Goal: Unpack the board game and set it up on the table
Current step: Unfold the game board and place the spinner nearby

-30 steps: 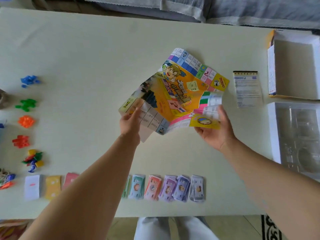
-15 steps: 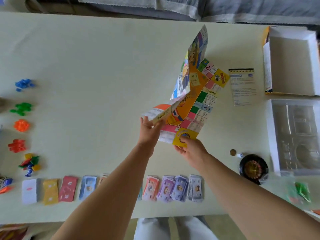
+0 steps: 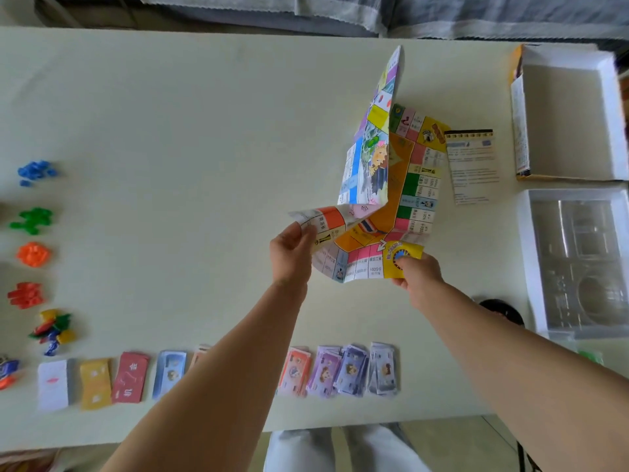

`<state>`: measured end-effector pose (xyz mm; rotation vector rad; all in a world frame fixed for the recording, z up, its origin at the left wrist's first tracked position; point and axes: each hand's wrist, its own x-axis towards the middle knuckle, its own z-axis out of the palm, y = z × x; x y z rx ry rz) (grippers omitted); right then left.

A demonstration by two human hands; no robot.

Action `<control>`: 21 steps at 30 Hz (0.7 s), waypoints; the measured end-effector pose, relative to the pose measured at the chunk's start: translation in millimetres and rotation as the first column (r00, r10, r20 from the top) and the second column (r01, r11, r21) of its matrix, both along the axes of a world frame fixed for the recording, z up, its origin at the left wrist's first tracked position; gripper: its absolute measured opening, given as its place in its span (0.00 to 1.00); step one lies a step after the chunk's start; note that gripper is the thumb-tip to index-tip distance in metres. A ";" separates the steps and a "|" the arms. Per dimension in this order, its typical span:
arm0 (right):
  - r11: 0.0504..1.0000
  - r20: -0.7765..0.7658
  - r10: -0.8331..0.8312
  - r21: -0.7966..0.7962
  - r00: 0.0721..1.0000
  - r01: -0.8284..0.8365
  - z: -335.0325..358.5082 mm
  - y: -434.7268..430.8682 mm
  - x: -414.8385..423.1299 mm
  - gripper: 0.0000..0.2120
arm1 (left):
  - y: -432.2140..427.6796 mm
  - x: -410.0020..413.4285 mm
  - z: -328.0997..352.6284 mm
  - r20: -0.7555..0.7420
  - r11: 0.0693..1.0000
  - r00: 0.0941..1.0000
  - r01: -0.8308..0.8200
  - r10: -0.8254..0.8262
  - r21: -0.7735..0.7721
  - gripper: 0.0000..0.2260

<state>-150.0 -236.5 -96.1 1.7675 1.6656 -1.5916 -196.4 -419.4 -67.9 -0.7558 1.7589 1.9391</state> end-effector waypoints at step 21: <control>0.908 -0.124 -0.417 -0.012 0.900 0.419 -4.7 -21.9 -3.4 0.12 | -86.4 29.6 -36.5 0.355 0.804 0.739 -0.590 0.573 -0.070 0.03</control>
